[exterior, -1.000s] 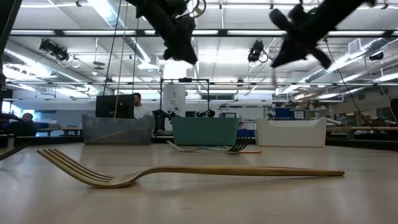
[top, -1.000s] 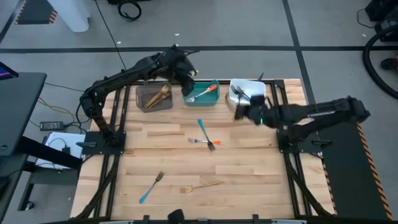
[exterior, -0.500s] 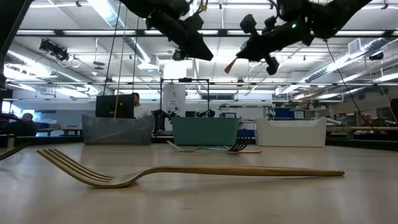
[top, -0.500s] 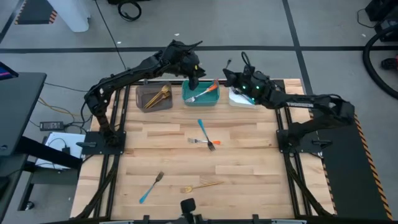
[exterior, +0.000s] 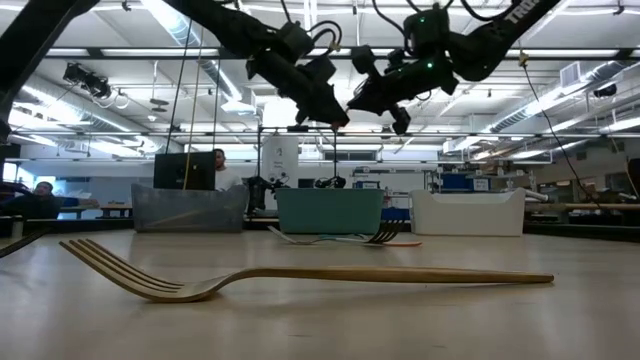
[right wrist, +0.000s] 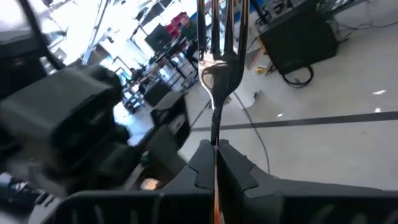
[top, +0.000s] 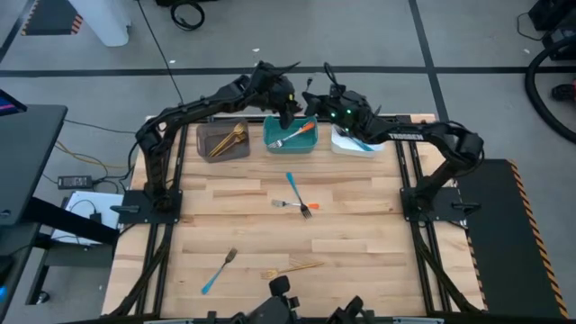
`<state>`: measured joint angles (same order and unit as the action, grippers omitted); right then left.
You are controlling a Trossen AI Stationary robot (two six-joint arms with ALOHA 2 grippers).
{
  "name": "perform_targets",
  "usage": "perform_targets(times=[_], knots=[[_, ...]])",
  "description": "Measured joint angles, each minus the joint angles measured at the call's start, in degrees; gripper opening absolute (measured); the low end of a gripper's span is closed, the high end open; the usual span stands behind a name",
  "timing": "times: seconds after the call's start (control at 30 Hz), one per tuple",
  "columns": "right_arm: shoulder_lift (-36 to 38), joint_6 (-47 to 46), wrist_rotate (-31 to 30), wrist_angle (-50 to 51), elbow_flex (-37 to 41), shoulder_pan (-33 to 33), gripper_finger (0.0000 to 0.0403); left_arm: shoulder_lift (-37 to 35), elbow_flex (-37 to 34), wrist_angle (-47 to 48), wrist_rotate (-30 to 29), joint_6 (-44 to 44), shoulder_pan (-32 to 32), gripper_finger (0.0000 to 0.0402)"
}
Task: Sort silverware by color (type)
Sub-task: Put the orange fork into the green bin
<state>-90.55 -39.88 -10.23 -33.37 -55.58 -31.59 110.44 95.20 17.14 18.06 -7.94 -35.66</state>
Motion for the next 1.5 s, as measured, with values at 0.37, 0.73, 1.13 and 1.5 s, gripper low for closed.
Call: perform_targets(times=[0.37,0.73,1.13,1.5], knots=[[-1.0,0.0,4.2,1.2,-1.3,-0.9,0.0007,0.3,0.0,0.2,-1.4,-0.4,-2.7,0.0013],[2.9,-2.0,16.1,12.6,-1.3,-1.5,0.0084,0.2,0.0,14.0,-5.2,-10.0,-5.5,0.001],[11.8,0.4,18.2,24.5,-1.3,-1.2,0.0103,5.8,0.0,19.1,-2.5,-10.0,-3.3,0.0015],[13.6,1.1,18.0,31.7,-1.3,-1.0,0.0103,9.2,0.0,18.7,-2.4,-6.3,0.2,0.003]])
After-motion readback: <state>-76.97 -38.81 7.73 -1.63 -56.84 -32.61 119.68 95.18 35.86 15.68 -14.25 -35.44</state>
